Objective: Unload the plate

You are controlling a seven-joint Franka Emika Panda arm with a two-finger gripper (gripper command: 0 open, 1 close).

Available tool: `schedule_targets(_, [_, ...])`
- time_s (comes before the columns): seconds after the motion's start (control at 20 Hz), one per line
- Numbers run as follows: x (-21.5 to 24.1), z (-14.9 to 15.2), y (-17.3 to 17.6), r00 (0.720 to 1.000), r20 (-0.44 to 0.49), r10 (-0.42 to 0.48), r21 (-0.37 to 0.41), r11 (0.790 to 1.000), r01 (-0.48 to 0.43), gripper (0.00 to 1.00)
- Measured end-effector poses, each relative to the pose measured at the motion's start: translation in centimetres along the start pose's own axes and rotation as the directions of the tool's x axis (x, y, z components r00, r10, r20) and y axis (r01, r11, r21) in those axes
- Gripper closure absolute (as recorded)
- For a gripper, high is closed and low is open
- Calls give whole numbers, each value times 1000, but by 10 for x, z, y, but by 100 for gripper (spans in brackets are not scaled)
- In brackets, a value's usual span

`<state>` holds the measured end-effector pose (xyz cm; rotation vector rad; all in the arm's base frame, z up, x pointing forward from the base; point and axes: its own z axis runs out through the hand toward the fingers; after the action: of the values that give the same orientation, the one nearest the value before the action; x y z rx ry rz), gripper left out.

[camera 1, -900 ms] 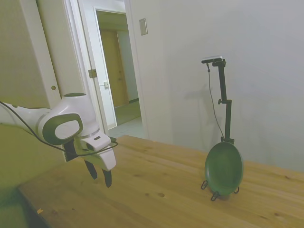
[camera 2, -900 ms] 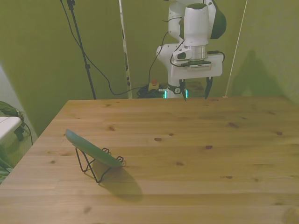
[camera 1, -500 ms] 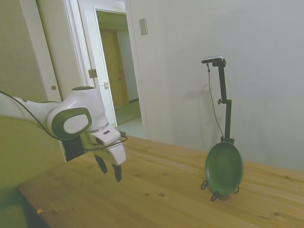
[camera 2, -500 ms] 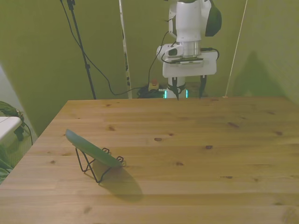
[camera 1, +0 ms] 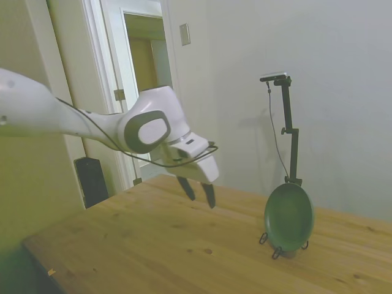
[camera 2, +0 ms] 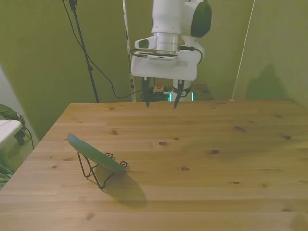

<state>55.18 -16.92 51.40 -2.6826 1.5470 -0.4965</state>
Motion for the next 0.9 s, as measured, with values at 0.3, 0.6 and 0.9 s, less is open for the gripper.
schedule_targets(0.3, [57, -16, 6, 1000, -10, 16, -20, 1000, -16, 0])
schedule_targets(0.6, [79, -21, 6, 996, -59, -65, -17, 998, 64, 0])
schedule_targets(0.9, [122, -4, -10, 985, -95, -142, -111, 985, 131, 0])
